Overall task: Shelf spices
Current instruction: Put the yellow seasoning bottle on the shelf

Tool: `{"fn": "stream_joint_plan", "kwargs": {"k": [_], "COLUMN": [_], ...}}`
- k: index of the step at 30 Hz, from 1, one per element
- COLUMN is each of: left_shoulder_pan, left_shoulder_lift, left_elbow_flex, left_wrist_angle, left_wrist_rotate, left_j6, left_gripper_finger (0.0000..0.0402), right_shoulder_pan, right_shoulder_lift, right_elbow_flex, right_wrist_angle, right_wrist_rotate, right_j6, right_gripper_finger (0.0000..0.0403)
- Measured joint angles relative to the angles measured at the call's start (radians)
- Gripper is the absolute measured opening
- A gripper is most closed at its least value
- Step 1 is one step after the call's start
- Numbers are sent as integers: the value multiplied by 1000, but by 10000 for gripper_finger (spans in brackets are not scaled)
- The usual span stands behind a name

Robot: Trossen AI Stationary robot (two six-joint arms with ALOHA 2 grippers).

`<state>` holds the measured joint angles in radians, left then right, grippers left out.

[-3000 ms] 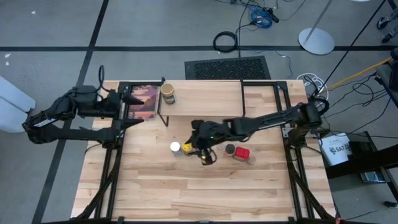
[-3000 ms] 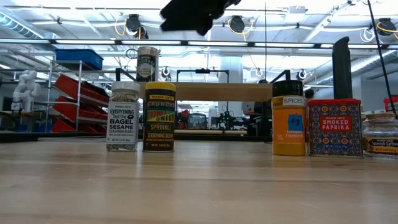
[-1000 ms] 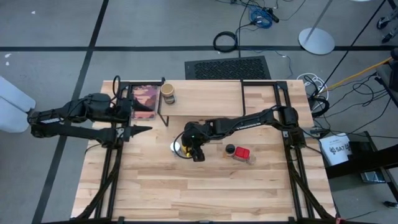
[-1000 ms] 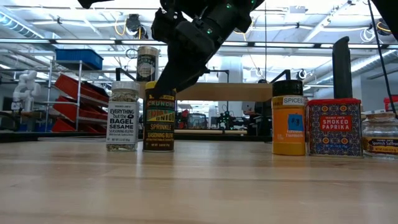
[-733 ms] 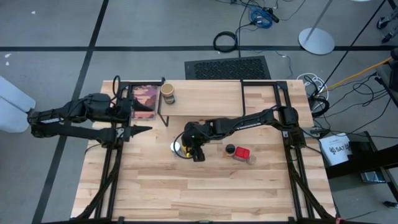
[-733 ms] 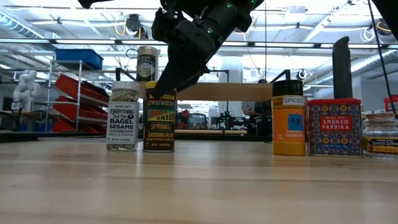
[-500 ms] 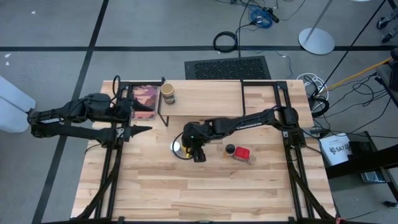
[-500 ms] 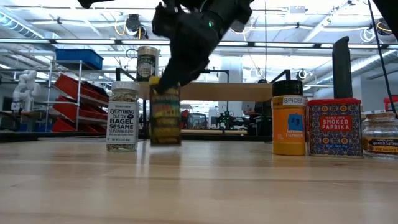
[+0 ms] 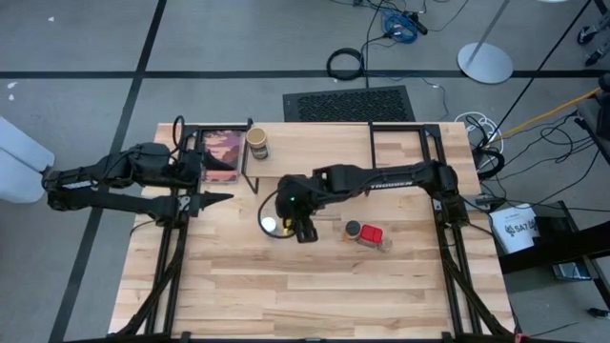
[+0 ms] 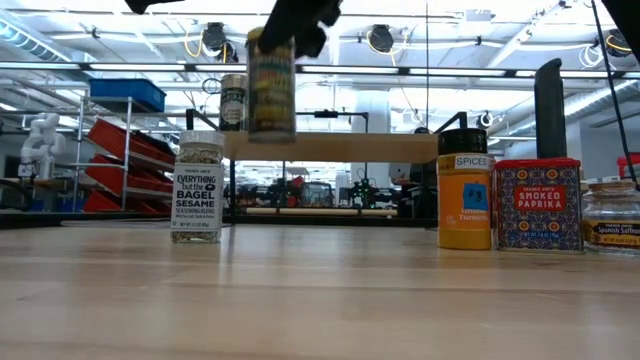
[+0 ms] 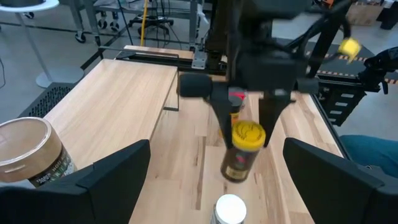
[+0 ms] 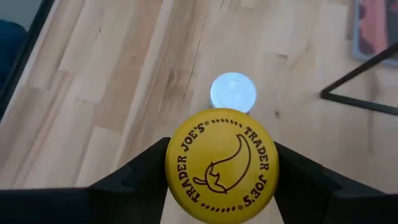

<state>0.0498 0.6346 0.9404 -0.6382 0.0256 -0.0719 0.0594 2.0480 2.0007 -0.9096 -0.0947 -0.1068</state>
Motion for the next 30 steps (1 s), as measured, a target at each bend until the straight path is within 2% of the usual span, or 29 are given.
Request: {"fn": "stream_joint_plan", "kwargs": {"k": [6, 11, 22, 30], "left_shoulder_pan": [0, 0, 0, 0], "left_shoulder_lift": [0, 0, 0, 0], "left_elbow_flex": [0, 0, 0, 0], "left_wrist_angle": [0, 0, 0, 0], "left_wrist_rotate": [0, 0, 0, 0], "left_j6": [-1, -2, -2, -1], "left_gripper_finger": [377, 377, 377, 377], "right_shoulder_pan": [-28, -79, -281, -410], "right_shoulder_lift": [0, 1, 1, 4], "right_elbow_flex": [140, 220, 261, 261], "right_wrist_angle": [-105, -139, -117, -11], "right_wrist_rotate": [68, 81, 95, -28], "right_j6": [-42, -81, -165, -173], "right_gripper_finger": [226, 225, 228, 228]}}
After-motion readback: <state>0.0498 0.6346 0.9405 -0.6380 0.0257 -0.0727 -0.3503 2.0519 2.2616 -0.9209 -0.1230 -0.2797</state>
